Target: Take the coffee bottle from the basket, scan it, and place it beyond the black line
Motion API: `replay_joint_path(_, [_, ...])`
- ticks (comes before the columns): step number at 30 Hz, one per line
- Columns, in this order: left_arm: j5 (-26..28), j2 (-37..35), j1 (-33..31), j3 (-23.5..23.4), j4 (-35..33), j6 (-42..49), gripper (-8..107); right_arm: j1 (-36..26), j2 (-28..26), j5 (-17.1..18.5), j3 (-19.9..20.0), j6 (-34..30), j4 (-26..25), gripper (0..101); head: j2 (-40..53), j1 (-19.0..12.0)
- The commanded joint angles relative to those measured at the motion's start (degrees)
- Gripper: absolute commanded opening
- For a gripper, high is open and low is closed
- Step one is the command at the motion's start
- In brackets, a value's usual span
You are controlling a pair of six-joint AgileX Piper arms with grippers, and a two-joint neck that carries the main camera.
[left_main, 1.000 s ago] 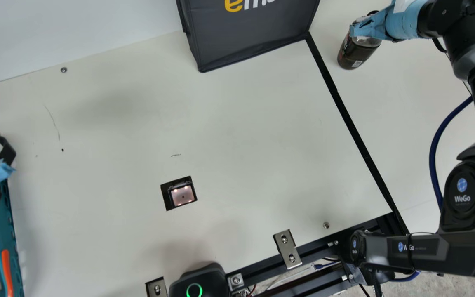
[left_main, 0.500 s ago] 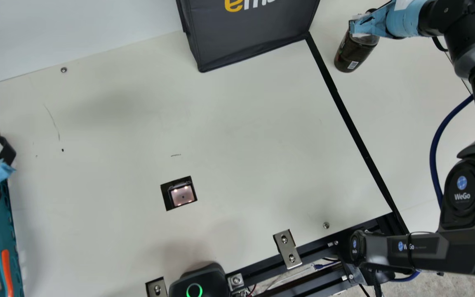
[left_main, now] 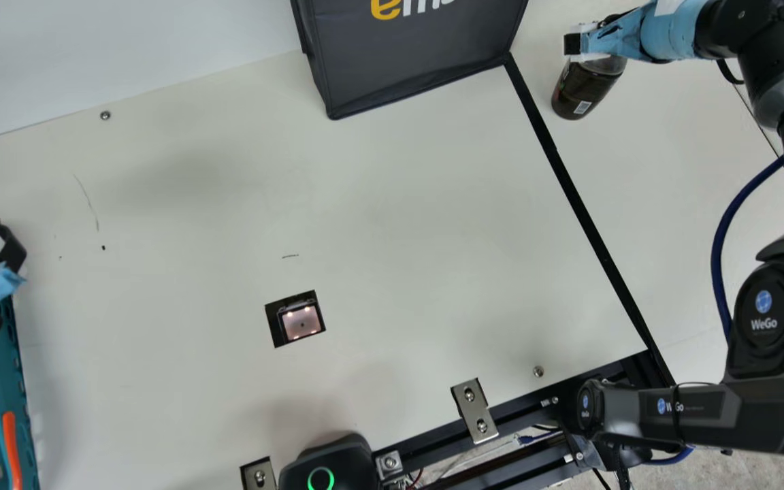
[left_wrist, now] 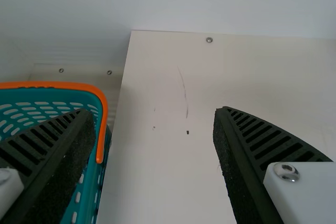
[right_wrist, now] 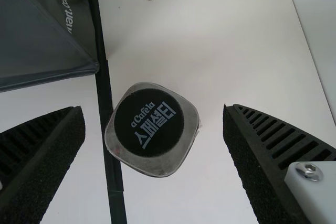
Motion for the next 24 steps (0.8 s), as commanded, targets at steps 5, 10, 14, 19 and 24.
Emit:
replay_joint_path(5, [0.00,0.00,0.00,0.00,0.00,0.00,90,0.19,-1.01,0.84,-0.27,0.16,-0.32,91,-0.13,-1.48])
replay_joint_path(10, [0.00,0.00,0.00,0.00,0.00,0.00,90,0.84,-2.30,1.77,-0.24,0.74,-0.73,91,-0.13,-1.48])
replay_joint_path(14, [0.00,0.00,0.00,0.00,0.00,0.00,90,1.67,-3.60,2.48,0.05,1.18,-0.71,91,-0.13,-1.48])
replay_joint_path(19, [0.00,0.00,0.00,0.00,0.00,0.00,90,3.05,-5.53,3.09,0.94,1.53,-0.17,91,-0.13,-1.48])
replay_joint_path(24, [0.00,0.00,0.00,0.00,0.00,0.00,90,4.74,-7.47,3.42,2.04,1.87,0.33,91,-0.13,-1.48])
